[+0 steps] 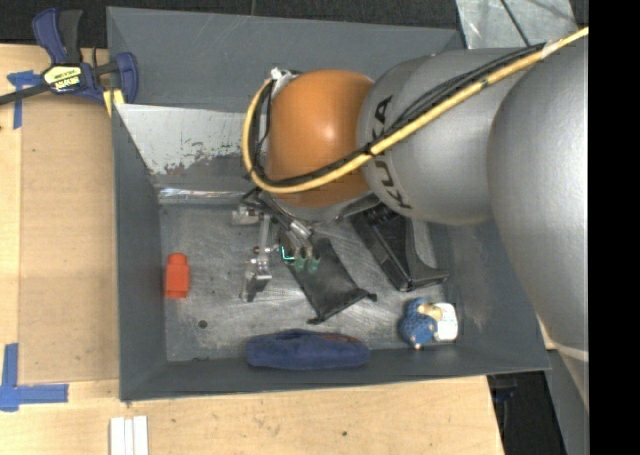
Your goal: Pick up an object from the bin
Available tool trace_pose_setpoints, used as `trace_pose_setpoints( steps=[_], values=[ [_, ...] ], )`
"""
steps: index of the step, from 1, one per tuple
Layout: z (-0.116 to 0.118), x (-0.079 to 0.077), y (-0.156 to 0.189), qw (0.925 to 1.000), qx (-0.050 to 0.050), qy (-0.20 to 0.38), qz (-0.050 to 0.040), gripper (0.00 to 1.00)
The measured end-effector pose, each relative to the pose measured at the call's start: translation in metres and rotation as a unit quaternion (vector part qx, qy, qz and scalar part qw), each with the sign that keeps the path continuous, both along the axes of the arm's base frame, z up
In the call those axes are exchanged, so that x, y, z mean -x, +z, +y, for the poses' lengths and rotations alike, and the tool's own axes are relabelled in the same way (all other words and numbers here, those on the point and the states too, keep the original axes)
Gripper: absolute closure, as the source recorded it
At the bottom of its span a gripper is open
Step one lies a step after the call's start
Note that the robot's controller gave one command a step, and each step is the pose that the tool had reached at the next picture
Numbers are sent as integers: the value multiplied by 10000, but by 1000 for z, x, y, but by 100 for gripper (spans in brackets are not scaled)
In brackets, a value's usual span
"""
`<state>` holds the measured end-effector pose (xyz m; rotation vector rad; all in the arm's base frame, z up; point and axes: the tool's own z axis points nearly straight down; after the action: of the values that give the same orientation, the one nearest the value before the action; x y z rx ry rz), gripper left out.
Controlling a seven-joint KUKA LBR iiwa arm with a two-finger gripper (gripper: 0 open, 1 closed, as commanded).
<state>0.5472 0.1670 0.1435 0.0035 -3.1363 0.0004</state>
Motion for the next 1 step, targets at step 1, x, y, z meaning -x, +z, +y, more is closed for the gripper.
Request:
trace_pose_setpoints(
  steps=[1],
  values=[
    [71,0,-68,9961,-13,881,-38,0]
  ],
)
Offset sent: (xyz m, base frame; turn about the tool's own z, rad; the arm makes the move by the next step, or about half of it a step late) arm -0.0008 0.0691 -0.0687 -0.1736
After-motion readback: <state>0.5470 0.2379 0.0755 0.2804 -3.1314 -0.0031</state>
